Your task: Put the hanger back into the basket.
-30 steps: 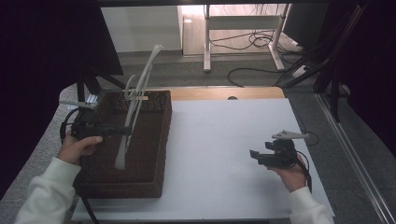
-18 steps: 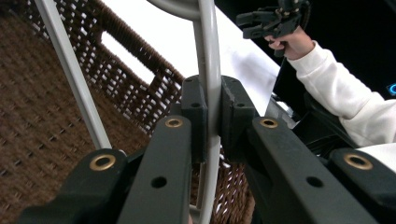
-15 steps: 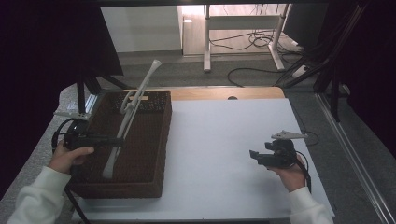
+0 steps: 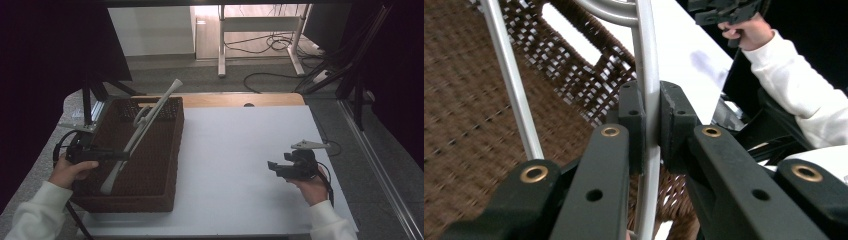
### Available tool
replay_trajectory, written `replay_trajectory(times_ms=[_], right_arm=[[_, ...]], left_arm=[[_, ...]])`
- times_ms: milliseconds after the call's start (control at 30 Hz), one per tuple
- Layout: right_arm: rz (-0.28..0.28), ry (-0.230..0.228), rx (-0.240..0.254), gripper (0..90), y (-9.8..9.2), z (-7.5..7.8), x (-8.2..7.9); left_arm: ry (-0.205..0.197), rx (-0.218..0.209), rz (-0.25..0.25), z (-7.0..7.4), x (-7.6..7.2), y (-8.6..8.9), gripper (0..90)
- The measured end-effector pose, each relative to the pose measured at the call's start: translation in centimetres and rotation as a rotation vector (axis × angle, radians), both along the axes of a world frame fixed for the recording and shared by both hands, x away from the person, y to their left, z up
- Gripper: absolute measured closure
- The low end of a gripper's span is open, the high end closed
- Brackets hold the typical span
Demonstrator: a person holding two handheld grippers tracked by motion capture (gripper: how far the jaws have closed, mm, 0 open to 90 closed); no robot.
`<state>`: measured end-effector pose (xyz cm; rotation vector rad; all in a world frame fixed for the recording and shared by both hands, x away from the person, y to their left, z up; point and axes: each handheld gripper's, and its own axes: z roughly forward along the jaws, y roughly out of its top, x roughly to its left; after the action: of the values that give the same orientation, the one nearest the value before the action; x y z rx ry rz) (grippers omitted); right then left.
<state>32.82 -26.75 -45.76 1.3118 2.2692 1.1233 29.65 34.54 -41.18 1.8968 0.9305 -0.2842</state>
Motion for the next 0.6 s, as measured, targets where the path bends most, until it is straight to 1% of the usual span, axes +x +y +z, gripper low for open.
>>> replay_trajectory(times_ms=[100,200,333,433,533,567,600], right_arm=[[0.001,0.001,-0.002,24.2,0.0,0.0,0.0],[0.003,0.001,-0.005,24.2,0.1,-0.1,0.1],[0.004,0.006,-0.008,24.2,0.2,-0.2,0.1],[0.006,0.009,-0.009,24.2,0.4,-0.3,0.1],[0.006,0.013,-0.010,24.2,0.5,-0.3,0.1],[0.007,0.014,-0.011,24.2,0.5,-0.3,0.1],[0.007,0.014,-0.013,24.2,0.5,-0.3,0.1]], left_arm=[[0.014,0.002,0.007,-0.4,-0.3,1.1,82.2],[0.013,-0.009,-0.005,-0.6,-0.9,1.9,82.2],[-0.028,-0.020,-0.022,-0.7,-1.5,2.3,82.2],[-0.034,-0.017,-0.026,-0.7,-1.6,2.2,82.2],[-0.019,0.028,-0.015,-1.2,-1.2,2.0,82.1],[-0.015,0.050,-0.005,-1.4,-1.1,1.9,81.9],[-0.011,0.076,0.018,-1.6,-1.0,1.8,81.5]])
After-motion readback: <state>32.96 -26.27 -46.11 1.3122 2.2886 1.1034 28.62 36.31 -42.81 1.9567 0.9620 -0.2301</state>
